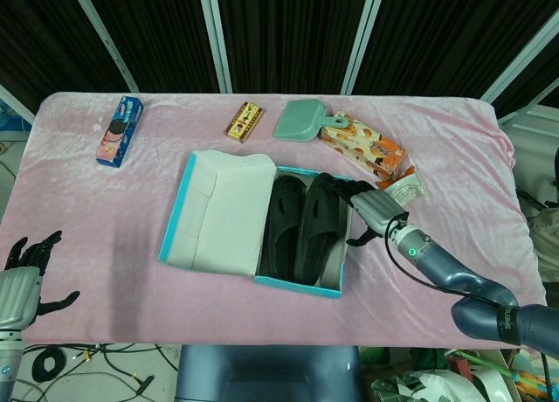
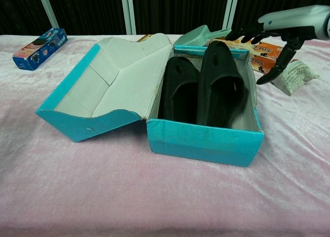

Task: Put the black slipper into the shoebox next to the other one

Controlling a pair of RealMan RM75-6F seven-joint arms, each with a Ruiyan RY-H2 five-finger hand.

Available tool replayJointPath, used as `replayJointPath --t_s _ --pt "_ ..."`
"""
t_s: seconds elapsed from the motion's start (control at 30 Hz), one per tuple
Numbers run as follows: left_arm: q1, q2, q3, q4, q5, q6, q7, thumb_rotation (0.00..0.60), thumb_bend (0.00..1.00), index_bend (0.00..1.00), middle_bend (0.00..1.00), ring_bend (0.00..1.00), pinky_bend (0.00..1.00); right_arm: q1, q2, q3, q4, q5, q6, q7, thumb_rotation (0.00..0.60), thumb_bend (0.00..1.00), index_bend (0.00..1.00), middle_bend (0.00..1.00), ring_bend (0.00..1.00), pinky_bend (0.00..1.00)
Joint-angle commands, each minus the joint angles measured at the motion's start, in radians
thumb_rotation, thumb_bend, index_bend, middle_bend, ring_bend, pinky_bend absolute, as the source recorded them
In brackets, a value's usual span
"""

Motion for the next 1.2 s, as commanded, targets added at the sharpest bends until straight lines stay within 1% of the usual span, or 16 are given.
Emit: replayJointPath --t_s 0.03,0.07,0.1,0.17,0.23,0.27,0.6,0.87,1.03,1.2 --pt "0.001 -0.001 0.001 0.001 -0.001 0.0 0.0 0.6 0.0 0.06 0.16 0.16 0.01 -0.024 0.054 0.016 -0.066 -0.048 0.037 0.03 0.6 0.53 0.0 0.0 0.0 0.06" --pt "0.001 -0.001 0.001 0.001 -0.002 -0.002 0.0 0.6 0.0 0.06 0.16 0.16 0.01 -0.031 0.059 0.02 -0.08 -0.062 0.051 0.043 0.6 0.62 0.0 0.01 0.0 0.06" --pt "0.0 -0.002 0.001 0.001 -0.002 -0.003 0.0 0.6 0.0 0.06 0.16 0.16 0.01 -0.036 0.062 0.023 -0.088 -0.076 0.062 0.057 0.6 0.68 0.0 0.03 0.0 0.06" --pt "-0.001 -0.003 0.001 0.001 -0.003 -0.006 0.001 0.6 0.0 0.06 0.16 0.16 0.01 -0.041 0.056 0.03 -0.093 -0.107 0.08 0.087 0.6 0.83 0.04 0.11 0.0 0.06" --pt "-0.003 -0.005 0.001 0.001 -0.001 -0.007 0.002 0.6 0.0 0.06 0.16 0.16 0.01 -0.035 0.036 0.037 -0.081 -0.125 0.084 0.104 0.6 0.91 0.1 0.15 0.0 0.06" --pt "-0.003 -0.005 0.001 0.001 -0.001 -0.007 0.003 0.6 0.0 0.06 0.16 0.16 0.01 -0.03 0.026 0.039 -0.071 -0.126 0.082 0.105 0.6 0.93 0.12 0.16 0.0 0.06" --pt "0.0 -0.009 0.003 0.011 -0.013 -0.014 -0.006 0.6 0.0 0.06 0.16 0.16 0.01 0.047 -0.08 0.055 0.039 -0.069 -0.011 0.078 0.6 0.94 0.14 0.17 0.0 0.06" --pt "-0.001 -0.013 0.002 0.019 -0.017 -0.018 -0.012 0.6 0.0 0.06 0.16 0.16 0.01 0.064 -0.093 0.051 0.05 -0.031 -0.032 0.032 0.6 0.94 0.14 0.17 0.0 0.06" --pt "-0.001 -0.014 0.003 0.019 -0.017 -0.02 -0.012 0.6 0.0 0.06 0.16 0.16 0.01 0.068 -0.1 0.038 0.067 -0.01 -0.047 0.004 0.6 0.94 0.14 0.17 0.0 0.06" --pt "0.003 -0.012 0.004 0.017 -0.022 -0.018 -0.012 0.6 0.0 0.06 0.16 0.16 0.01 0.055 -0.104 0.015 0.085 0.0 -0.064 0.009 0.6 0.94 0.14 0.17 0.0 0.06"
